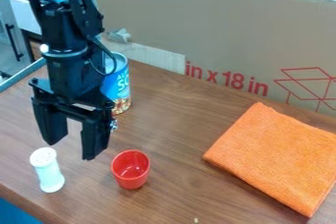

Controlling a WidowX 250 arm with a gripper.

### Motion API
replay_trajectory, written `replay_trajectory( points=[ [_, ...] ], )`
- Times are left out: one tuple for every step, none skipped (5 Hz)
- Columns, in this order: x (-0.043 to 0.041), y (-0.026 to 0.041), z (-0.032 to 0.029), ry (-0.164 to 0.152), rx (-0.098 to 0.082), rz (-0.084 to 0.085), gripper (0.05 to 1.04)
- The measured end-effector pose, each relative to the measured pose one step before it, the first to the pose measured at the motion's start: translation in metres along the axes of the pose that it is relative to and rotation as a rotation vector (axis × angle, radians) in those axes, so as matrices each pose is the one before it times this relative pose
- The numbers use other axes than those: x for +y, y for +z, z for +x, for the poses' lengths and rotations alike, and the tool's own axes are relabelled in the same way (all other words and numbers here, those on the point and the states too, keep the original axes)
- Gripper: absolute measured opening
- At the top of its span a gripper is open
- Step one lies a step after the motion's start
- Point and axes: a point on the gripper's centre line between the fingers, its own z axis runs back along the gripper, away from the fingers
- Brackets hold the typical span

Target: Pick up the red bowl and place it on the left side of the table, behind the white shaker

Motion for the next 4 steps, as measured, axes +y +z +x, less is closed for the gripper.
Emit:
replay_trajectory(
  points=[
    [-0.00008,-0.00416,-0.00135,0.0002,0.0199,-0.0019,1.001],
    [-0.00077,-0.00662,0.00872,-0.0224,-0.0146,-0.0067,1.001],
    [-0.0027,-0.00263,0.00865,-0.017,-0.0336,-0.0195,1.001],
    [0.00164,-0.01164,0.00958,-0.0003,-0.0097,-0.0016,1.001]
  ],
)
